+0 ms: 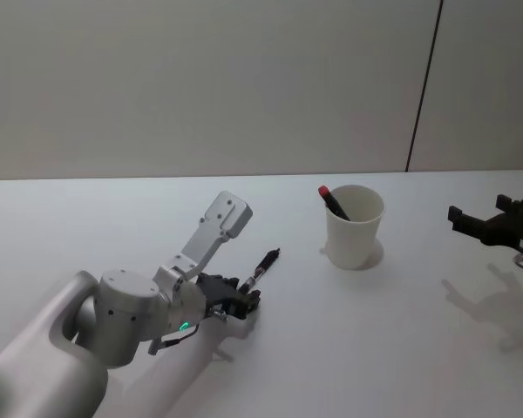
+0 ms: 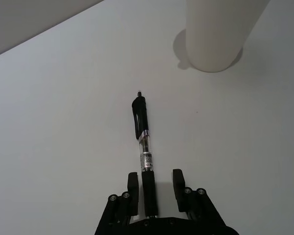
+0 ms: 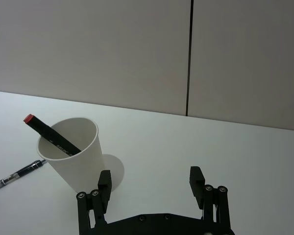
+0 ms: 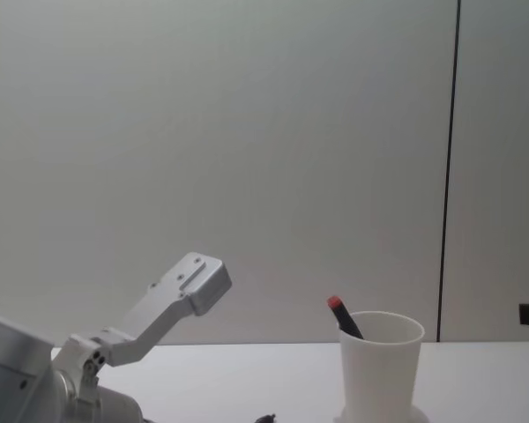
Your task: Place the pen into the pen holder.
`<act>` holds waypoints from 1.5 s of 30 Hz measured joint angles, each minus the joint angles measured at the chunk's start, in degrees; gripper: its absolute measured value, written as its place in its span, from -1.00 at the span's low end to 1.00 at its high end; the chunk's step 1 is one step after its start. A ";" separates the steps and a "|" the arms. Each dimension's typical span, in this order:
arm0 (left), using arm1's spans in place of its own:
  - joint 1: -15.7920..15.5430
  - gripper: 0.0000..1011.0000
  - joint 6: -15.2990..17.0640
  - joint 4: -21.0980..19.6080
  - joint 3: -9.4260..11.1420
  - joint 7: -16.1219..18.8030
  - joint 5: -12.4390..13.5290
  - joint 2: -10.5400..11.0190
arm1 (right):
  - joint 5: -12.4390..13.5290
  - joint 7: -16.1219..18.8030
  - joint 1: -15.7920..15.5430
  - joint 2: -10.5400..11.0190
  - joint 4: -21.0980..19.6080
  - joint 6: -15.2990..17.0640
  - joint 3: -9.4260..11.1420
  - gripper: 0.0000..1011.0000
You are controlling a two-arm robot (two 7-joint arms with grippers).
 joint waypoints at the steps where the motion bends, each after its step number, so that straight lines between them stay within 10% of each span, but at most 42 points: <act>1: 0.06 -0.05 0.01 0.00 0.00 0.04 -0.06 0.01 | 0.00 0.00 0.00 0.00 0.00 0.00 0.00 0.98; 12: 0.52 -0.72 0.31 -0.03 -0.06 0.52 -0.78 0.08 | 0.00 0.00 0.00 0.00 0.00 0.00 0.00 0.98; 45: 3.58 -0.76 -5.64 -7.81 -2.63 6.49 -2.38 2.87 | 0.00 0.00 0.00 0.00 0.00 0.00 0.00 0.98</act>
